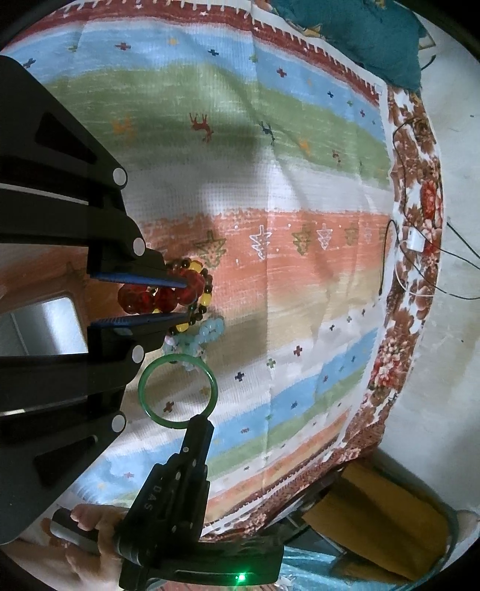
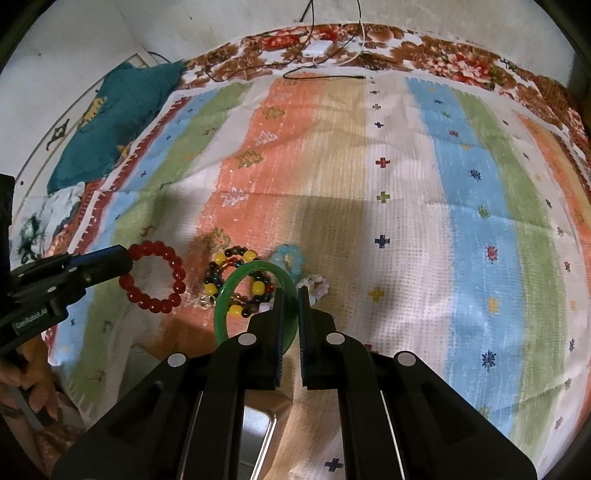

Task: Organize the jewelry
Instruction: 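Lift the red bracelet with the left tool while the right tool lifts the green bangle, then lower both held pieces into the tin box and open both tools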

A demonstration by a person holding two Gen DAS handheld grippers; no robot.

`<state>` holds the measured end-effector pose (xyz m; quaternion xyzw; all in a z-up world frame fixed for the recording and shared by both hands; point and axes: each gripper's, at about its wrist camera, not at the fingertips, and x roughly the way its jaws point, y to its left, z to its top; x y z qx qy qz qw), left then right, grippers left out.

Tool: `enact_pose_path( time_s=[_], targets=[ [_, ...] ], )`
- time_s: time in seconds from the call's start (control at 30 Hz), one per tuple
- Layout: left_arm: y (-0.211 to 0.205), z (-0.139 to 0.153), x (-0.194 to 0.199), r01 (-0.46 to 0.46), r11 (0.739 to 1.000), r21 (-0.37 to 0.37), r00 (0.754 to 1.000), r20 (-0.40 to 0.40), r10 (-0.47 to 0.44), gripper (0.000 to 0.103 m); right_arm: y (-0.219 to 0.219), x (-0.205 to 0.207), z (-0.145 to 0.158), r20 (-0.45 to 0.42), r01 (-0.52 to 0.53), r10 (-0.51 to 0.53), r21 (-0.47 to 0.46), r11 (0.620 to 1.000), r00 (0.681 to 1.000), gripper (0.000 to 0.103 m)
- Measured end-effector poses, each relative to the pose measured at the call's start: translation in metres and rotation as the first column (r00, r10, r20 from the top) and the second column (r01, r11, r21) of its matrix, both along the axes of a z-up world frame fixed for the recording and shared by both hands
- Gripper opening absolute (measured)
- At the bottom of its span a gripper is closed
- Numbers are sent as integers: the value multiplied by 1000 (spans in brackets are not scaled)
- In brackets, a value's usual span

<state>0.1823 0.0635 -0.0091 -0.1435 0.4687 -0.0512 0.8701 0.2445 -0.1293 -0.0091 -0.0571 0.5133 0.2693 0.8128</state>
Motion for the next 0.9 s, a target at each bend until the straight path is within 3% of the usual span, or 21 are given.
enact_pose_path(
  time_s=[0.9],
  targets=[
    [-25,38,-67,42,999,-32,992,124,-38,13,-20,-62,35,63,-62,57,70,996,996,8]
  ],
)
